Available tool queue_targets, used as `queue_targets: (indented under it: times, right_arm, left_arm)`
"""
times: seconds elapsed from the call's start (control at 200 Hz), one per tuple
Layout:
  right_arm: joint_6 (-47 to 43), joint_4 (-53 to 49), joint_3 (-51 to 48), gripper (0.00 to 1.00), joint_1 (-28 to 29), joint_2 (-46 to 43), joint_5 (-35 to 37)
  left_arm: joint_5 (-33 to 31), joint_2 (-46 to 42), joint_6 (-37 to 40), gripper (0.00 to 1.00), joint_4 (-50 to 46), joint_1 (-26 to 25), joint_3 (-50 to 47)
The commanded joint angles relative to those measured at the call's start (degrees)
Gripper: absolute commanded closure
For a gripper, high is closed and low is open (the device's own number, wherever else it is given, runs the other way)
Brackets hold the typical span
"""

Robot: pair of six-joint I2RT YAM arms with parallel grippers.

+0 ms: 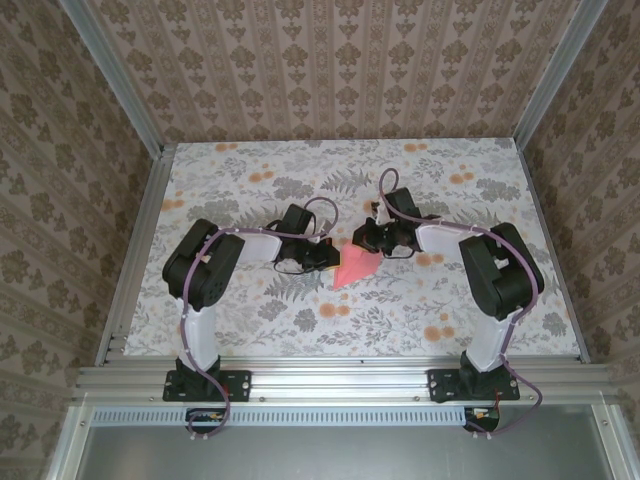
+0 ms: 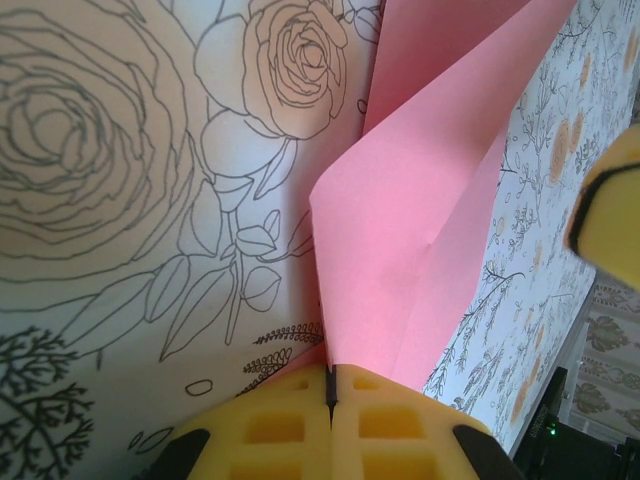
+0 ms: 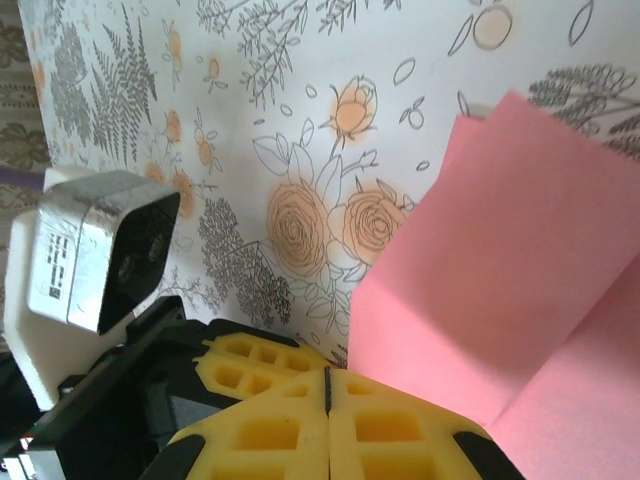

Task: Fold a paper plane with a square sheet of paper (pick it up from the middle)
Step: Fourth fold the wing at the center of the table.

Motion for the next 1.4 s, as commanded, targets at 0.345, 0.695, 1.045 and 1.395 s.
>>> queue_targets:
  times: [0.345,0.695,1.045,1.395]
  right_arm:
    - [0.26,2.51,-1.86,0.93,-2.52,7.71,-0.13]
    - [-1.75,0.01,1.50,0.92,-5.14,7.38,-2.85]
    - [-2.51,-1.51,3.67,0.92,-7.05,10.30,-2.85]
    - [-2.05,-1.60,5.53,0.90,-9.36,11.98,-4.09]
  left_arm:
    - [-2.20,2.43,2.26,0.97,-4.66,0.30,-0.55]
    - [-2.15,2.72,2.67,0.97,-5.31,0.27,-0.56]
    - [-2.15,2.71,2.89,0.98,-5.85,0.20,-0.70]
    - [-3.82,3.22,3.13,0.98,-6.07,0.20,-0.64]
